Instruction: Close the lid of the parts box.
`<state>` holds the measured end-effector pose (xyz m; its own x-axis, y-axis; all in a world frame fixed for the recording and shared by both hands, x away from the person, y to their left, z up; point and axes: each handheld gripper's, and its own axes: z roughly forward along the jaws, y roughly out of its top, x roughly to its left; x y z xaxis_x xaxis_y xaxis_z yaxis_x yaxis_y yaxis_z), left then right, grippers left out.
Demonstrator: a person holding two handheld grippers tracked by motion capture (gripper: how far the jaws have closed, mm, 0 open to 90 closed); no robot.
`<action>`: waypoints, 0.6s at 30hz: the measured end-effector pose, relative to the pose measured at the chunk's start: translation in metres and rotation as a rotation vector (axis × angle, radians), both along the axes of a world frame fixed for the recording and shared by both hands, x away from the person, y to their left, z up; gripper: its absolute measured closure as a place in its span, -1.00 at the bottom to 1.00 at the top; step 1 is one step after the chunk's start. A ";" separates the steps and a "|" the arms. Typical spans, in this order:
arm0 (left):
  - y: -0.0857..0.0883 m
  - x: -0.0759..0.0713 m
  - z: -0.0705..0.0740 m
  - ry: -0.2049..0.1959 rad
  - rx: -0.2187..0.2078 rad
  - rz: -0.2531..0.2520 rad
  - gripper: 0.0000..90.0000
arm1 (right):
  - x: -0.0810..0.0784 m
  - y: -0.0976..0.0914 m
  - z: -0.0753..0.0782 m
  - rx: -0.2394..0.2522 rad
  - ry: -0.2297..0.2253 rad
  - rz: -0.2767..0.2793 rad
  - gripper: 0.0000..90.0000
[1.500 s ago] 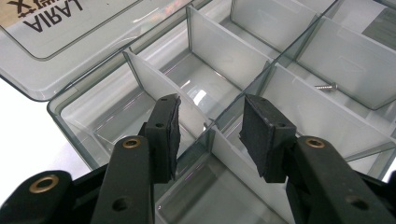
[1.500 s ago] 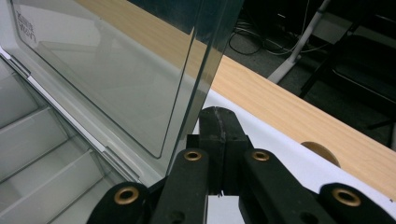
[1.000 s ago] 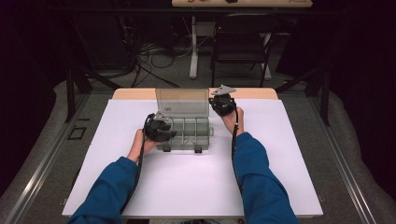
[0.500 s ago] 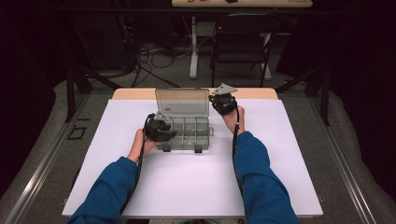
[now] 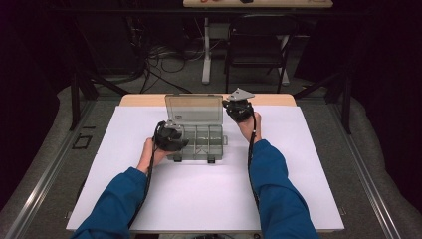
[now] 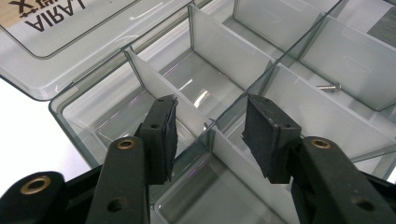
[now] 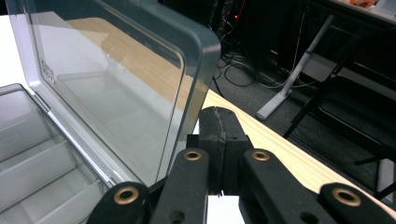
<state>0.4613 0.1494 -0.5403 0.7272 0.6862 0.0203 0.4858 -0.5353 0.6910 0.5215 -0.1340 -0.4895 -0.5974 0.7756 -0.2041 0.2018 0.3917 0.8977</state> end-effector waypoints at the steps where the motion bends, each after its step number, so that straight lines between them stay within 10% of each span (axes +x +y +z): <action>1: 0.000 0.000 -0.001 0.001 -0.004 0.000 0.16 | 0.000 0.000 0.000 0.000 0.003 0.001 1.00; 9: 0.001 0.001 0.001 -0.006 -0.026 -0.009 0.04 | 0.001 -0.001 0.000 -0.002 0.003 0.002 1.00; 18: 0.019 0.003 0.027 -0.090 -0.110 0.064 -0.68 | 0.001 -0.001 -0.001 0.000 0.003 0.003 1.00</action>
